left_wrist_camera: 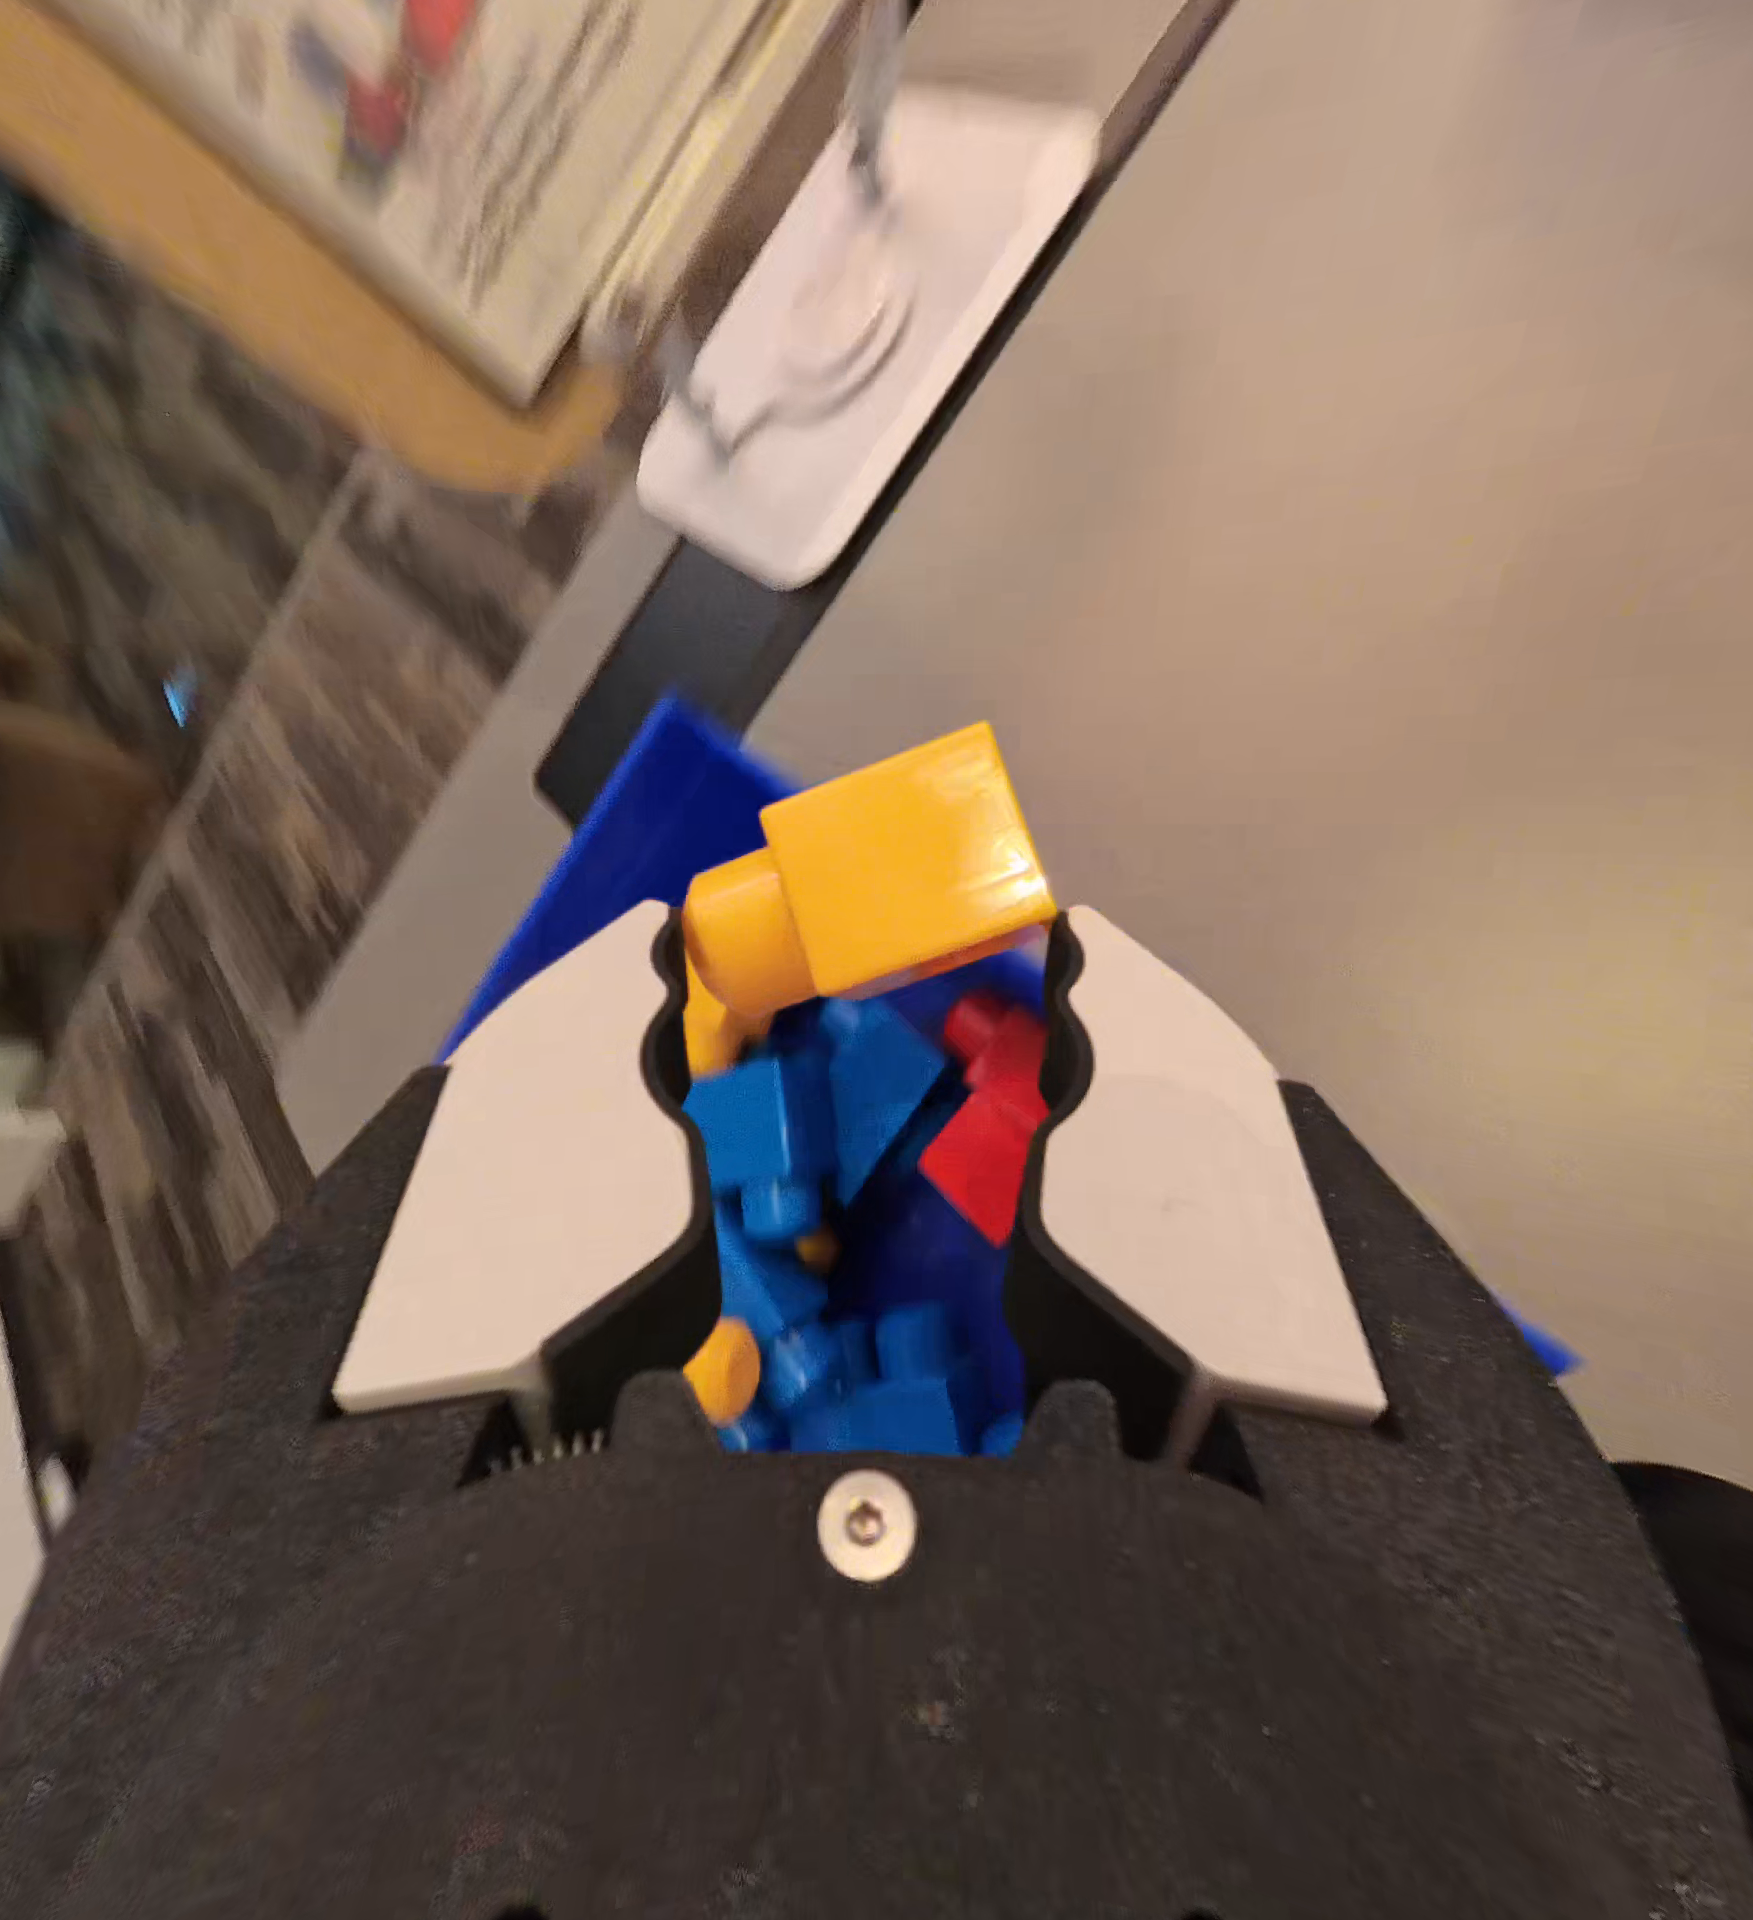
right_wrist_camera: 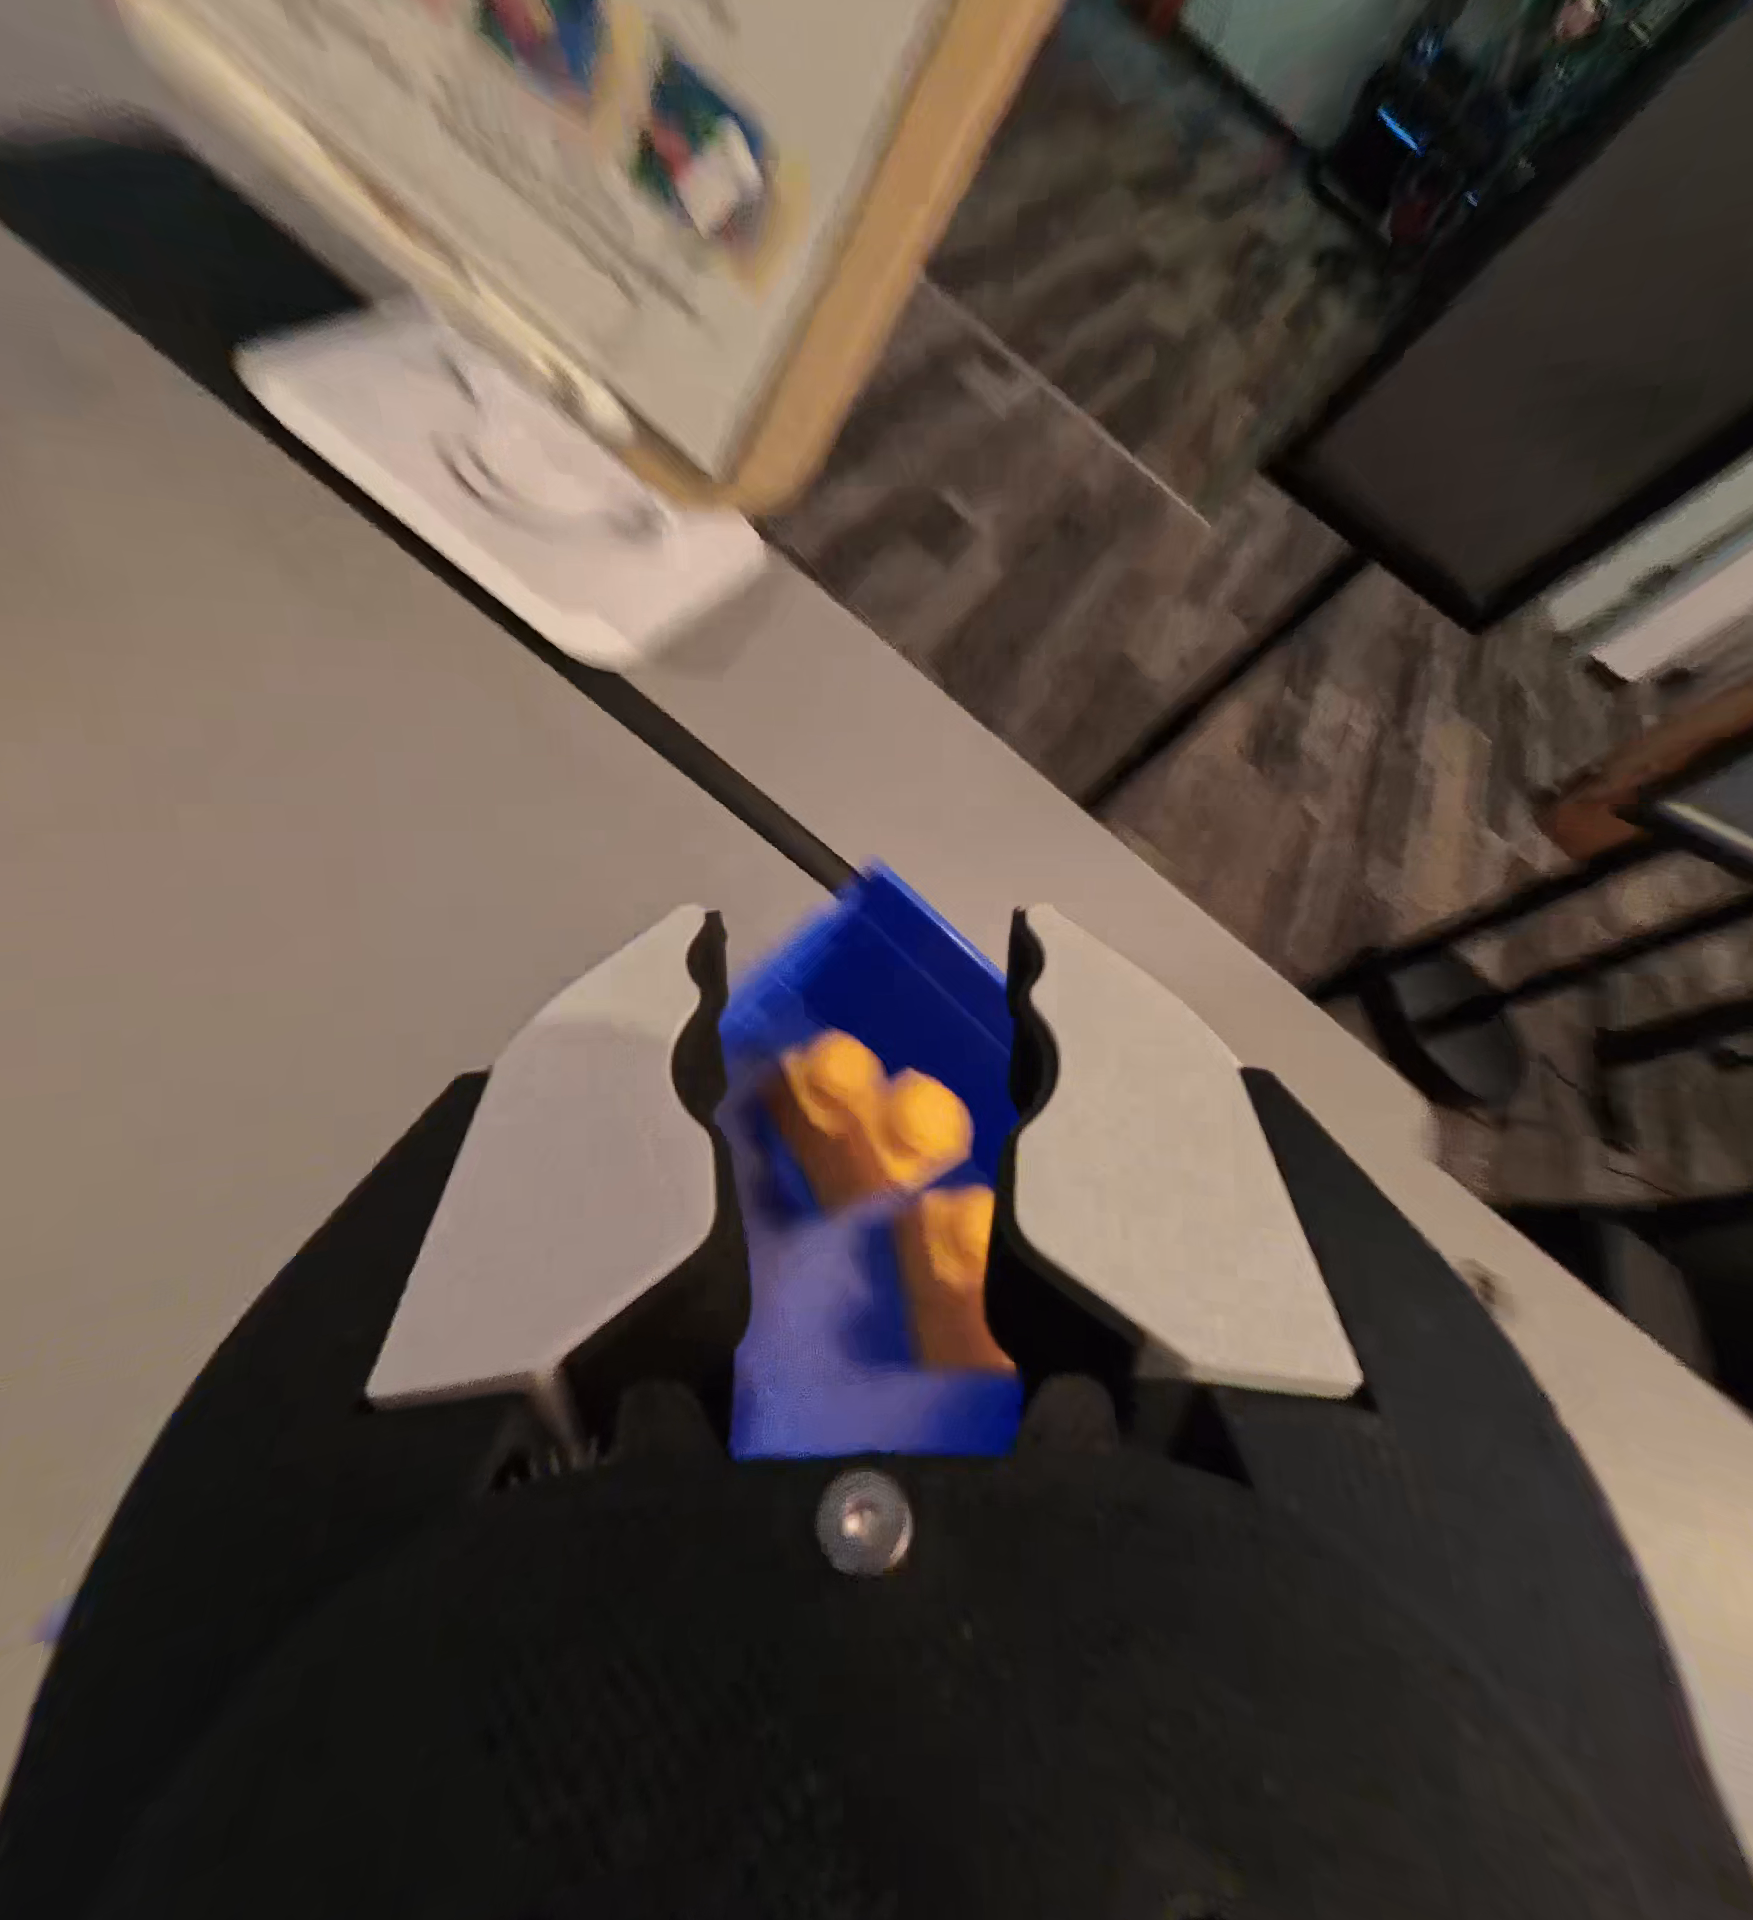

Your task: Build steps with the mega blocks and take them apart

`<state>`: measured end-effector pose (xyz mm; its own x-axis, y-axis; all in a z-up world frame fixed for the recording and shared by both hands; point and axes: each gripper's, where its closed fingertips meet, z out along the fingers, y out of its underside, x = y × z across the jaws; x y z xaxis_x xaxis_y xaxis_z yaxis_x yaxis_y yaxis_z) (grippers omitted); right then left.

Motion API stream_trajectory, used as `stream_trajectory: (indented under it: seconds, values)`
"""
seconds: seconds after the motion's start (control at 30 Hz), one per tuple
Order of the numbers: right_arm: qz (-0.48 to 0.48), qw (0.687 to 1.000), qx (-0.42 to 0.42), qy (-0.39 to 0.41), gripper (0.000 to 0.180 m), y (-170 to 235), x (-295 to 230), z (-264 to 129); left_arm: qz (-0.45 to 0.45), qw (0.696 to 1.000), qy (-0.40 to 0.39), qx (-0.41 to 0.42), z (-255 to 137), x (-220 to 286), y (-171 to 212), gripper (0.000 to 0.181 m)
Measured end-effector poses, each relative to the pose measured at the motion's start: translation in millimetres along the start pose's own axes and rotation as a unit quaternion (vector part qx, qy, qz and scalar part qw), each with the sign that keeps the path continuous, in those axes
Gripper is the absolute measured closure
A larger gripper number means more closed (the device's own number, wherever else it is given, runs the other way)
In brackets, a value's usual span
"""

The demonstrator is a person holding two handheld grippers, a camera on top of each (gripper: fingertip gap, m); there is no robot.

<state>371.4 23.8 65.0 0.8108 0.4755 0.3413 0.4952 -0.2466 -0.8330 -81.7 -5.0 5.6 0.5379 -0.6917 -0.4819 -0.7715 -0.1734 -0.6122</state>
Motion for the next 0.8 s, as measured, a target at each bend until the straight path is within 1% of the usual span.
stream_trajectory:
  seconds: [0.03,0.07,0.1,0.13,0.17,0.2,0.23,0.27,0.3,0.4,0.53,0.57,0.6,0.63,0.73,0.8]
  values:
    - [0.033,0.997,0.048,-0.056,0.127,-21.5,-24.9,-2.2,0.033,0.999,0.010,0.025,-4.6,14.2,-19.6,0.115]
    - [0.067,0.984,0.095,-0.134,0.127,-43.3,-55.7,-6.7,0.061,0.997,0.027,0.047,-7.5,31.5,-38.7,0.115]
    - [0.102,0.960,0.135,-0.224,0.127,-62.4,-89.4,-14.2,0.086,0.993,0.043,0.068,-8.9,49.6,-57.2,0.114]
    - [0.137,0.926,0.160,-0.314,0.127,-77.2,-121.8,-22.8,0.111,0.988,0.062,0.088,-9.3,68.9,-74.3,0.114]
    - [0.169,0.889,0.164,-0.393,0.127,-86.6,-150.8,-29.1,0.137,0.982,0.079,0.105,-9.4,88.5,-89.0,0.114]
    - [0.191,0.857,0.150,-0.455,0.127,-90.4,-176.4,-31.7,0.162,0.975,0.094,0.118,-8.8,106.8,-100.3,0.114]
    - [0.201,0.835,0.127,-0.497,0.127,-89.8,-198.5,-30.3,0.188,0.969,0.103,0.125,-7.9,122.8,-108.4,0.114]
    - [0.202,0.824,0.102,-0.519,0.127,-86.2,-217.4,-25.9,0.214,0.963,0.108,0.126,-7.0,136.0,-113.0,0.114]
    - [0.198,0.820,0.081,-0.530,0.127,-81.6,-233.2,-20.4,0.233,0.958,0.109,0.124,-6.1,145.6,-115.8,0.114]
    - [0.207,0.802,0.042,-0.559,0.125,-72.3,-264.9,-9.7,0.251,0.951,0.129,0.127,-6.3,167.1,-122.5,0.114]
    - [0.224,0.750,-0.019,-0.622,0.123,-57.8,-296.9,-10.0,0.269,0.943,0.148,0.127,-3.5,181.9,-123.3,0.114]
    - [0.215,0.743,-0.037,-0.633,0.123,-52.0,-303.4,-10.4,0.272,0.942,0.151,0.123,-2.0,183.1,-121.5,0.114]
    - [0.198,0.749,-0.049,-0.630,0.125,-45.6,-307.4,-7.1,0.268,0.941,0.167,0.121,-2.5,186.8,-119.2,0.114]
    - [0.175,0.763,-0.049,-0.620,0.141,-40.5,-309.1,-2.2,0.258,0.942,0.179,0.115,-2.1,187.8,-116.4,0.113]
    - [0.124,0.791,-0.021,-0.599,0.142,-35.8,-308.9,7.0,0.212,0.957,0.172,0.102,-1.2,168.8,-112.5,0.097]
    - [0.111,0.821,0.014,-0.560,0.142,-36.8,-303.2,23.8,0.170,0.969,0.151,0.099,-7.5,138.8,-104.7,0.093]
